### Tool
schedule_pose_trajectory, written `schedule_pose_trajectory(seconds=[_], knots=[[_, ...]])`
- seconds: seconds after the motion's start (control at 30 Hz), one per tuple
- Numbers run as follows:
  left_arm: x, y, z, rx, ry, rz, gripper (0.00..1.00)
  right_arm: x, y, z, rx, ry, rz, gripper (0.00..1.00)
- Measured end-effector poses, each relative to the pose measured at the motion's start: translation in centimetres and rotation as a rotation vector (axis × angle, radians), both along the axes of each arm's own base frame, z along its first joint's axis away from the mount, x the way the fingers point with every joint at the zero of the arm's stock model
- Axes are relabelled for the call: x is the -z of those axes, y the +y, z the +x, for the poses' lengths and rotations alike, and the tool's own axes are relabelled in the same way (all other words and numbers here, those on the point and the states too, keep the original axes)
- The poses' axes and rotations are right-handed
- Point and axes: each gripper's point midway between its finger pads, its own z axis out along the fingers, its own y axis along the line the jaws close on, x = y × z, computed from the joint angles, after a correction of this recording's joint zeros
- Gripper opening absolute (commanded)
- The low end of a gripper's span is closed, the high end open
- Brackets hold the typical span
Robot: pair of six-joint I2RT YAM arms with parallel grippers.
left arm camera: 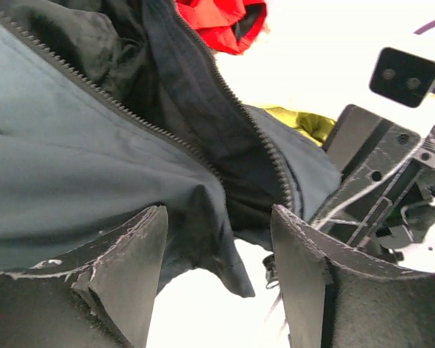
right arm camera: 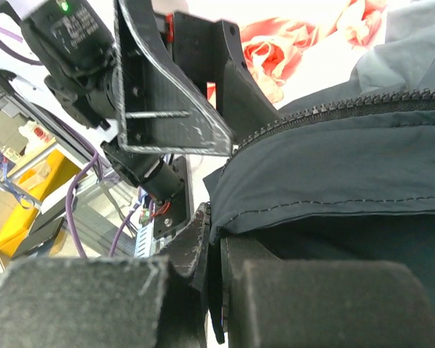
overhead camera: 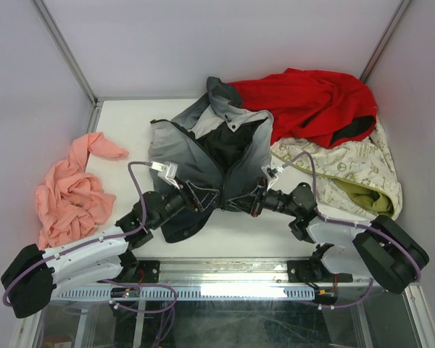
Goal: Zip up the jacket
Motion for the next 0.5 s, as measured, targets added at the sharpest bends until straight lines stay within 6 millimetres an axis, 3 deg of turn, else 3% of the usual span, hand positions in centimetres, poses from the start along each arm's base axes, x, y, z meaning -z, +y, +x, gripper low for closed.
schedule_pose_trajectory(seconds=[0.5], knots=[[-2.7,-2.0,-0.2,0.143,0.063,0.054,0.65,0.8,-1.3,-0.3,-0.044,-0.025,-0.058,0.00]])
